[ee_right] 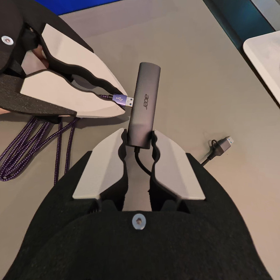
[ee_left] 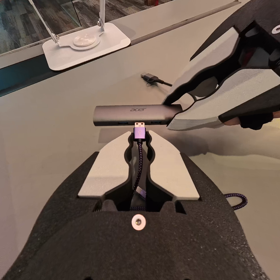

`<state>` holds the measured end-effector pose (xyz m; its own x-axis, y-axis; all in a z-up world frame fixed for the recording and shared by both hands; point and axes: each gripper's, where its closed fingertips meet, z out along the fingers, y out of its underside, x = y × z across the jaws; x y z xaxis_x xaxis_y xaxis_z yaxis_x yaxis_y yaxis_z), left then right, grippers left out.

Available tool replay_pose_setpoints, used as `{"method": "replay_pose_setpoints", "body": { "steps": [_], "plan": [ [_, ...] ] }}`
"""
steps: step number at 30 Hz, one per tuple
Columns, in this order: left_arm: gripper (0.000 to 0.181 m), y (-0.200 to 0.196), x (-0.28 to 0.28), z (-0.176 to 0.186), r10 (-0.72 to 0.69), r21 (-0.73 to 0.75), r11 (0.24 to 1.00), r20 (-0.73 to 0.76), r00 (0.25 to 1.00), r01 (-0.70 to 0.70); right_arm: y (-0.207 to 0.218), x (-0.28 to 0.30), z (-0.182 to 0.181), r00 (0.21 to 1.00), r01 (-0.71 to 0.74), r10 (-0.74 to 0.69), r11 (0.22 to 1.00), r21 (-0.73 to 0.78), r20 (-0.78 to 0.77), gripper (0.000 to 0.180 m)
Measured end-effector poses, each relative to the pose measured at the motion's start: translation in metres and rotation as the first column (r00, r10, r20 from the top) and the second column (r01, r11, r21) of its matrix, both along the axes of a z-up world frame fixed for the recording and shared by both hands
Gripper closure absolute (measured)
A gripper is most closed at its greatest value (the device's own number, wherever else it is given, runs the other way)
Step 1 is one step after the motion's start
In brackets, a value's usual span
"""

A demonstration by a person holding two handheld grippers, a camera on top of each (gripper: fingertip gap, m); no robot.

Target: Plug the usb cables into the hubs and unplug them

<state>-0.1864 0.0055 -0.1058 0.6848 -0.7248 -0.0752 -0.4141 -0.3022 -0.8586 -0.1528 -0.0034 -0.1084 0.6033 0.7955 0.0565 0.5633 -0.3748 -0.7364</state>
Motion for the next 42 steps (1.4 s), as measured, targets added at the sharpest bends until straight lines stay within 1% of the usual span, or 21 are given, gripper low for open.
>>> {"method": "replay_pose_setpoints", "body": {
  "steps": [3,7,11,17,20,21,23,25,30,32,34,38,40,42],
  "plan": [
    [0.165,-0.001,0.001,-0.001,-0.007,0.026,1.000,-0.036,0.999,0.007,-0.002,0.001,-0.003,1.000,-0.004,0.005,1.000,-0.021,0.022,0.149],
    [0.165,-0.002,0.003,-0.001,-0.011,0.046,0.999,-0.061,0.998,0.014,-0.004,0.002,-0.005,1.000,-0.008,0.007,0.997,-0.073,-0.011,0.149],
    [0.165,-0.002,0.003,-0.004,-0.021,0.042,0.999,-0.079,0.997,0.024,-0.004,0.003,-0.004,0.999,-0.024,0.025,0.999,-0.023,0.039,0.149],
    [0.165,-0.004,0.004,-0.008,-0.027,0.042,0.999,-0.105,0.994,0.032,-0.005,0.005,-0.010,0.994,-0.057,0.058,0.998,-0.011,0.095,0.149],
    [0.165,-0.004,0.005,-0.012,-0.035,0.021,0.999,-0.109,0.993,0.038,-0.005,0.007,-0.012,0.985,-0.074,0.070,0.997,0.023,0.158,0.150],
    [0.165,-0.005,0.005,-0.013,-0.041,0.010,0.999,-0.109,0.993,0.042,-0.006,0.007,-0.013,0.984,-0.079,0.076,0.997,0.012,0.164,0.149],
    [0.165,-0.005,0.005,-0.013,-0.040,0.013,0.999,-0.104,0.994,0.042,-0.004,0.007,-0.012,0.988,-0.069,0.067,0.998,0.010,0.139,0.149],
    [0.165,-0.005,0.006,-0.011,-0.044,0.023,0.999,-0.107,0.993,0.047,-0.004,0.009,-0.013,0.994,-0.044,0.048,0.998,-0.039,0.099,0.149],
    [0.165,-0.004,0.008,-0.009,-0.045,0.063,0.997,-0.123,0.991,0.053,-0.001,0.007,-0.015,0.999,-0.030,0.028,0.996,-0.080,-0.019,0.149],
    [0.165,-0.006,0.011,-0.011,-0.056,0.067,0.996,-0.131,0.990,0.065,0.003,0.006,-0.017,0.999,-0.004,0.000,0.996,-0.084,-0.044,0.135],
    [0.165,-0.007,0.012,-0.011,-0.059,0.073,0.995,-0.141,0.988,0.070,0.007,0.008,-0.022,1.000,0.014,-0.016,0.998,-0.069,-0.025,0.125],
    [0.165,-0.008,0.012,-0.012,-0.066,0.062,0.995,-0.137,0.988,0.075,0.008,0.002,-0.024,1.000,-0.009,0.009,1.000,-0.027,-0.016,0.133],
    [0.165,-0.008,0.013,-0.012,-0.069,0.056,0.995,-0.134,0.989,0.077,0.008,-0.002,-0.018,1.000,-0.025,0.025,1.000,0.019,-0.009,0.146],
    [0.165,-0.008,0.013,-0.012,-0.069,0.056,0.995,-0.131,0.989,0.077,0.009,-0.003,-0.017,1.000,-0.024,0.023,0.999,0.042,0.019,0.147]
  ]
}}
